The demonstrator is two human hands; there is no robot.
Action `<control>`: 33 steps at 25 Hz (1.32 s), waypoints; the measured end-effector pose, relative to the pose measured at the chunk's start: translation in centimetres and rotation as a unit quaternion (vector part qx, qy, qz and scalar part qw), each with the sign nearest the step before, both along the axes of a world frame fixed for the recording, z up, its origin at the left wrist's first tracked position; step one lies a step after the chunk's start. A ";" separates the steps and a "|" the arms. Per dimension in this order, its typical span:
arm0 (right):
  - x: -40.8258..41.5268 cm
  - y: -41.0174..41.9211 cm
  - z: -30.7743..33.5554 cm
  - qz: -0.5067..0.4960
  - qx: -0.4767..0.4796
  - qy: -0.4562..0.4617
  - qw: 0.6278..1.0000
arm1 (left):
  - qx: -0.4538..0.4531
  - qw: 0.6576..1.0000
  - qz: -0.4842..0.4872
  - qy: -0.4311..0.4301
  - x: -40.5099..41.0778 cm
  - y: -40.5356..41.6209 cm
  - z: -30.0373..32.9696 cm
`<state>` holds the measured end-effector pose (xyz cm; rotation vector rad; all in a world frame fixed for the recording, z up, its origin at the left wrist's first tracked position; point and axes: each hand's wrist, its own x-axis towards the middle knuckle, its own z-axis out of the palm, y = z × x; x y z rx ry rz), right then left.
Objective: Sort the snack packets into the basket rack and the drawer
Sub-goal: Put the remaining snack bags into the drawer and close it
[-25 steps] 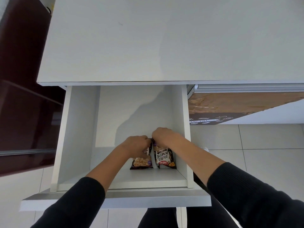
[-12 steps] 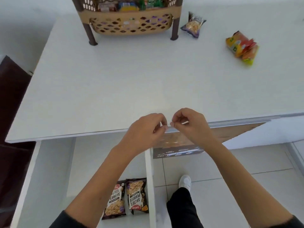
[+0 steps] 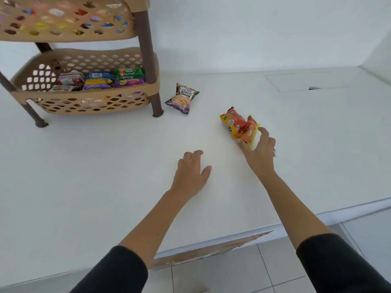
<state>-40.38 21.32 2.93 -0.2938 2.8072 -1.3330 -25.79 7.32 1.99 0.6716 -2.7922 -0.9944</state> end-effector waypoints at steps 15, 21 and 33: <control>-5.6 0.5 -4.4 0.008 0.027 0.054 0.998 | 0.152 0.975 0.139 -0.078 -21.0 1.4 1.7; -1.8 1.2 -4.3 -0.017 0.033 0.063 0.997 | 0.235 0.964 0.109 -0.063 -11.6 0.5 1.6; 22.5 0.5 -0.7 0.149 -0.095 -0.024 0.984 | 0.396 0.898 0.189 -0.008 19.0 -2.8 2.6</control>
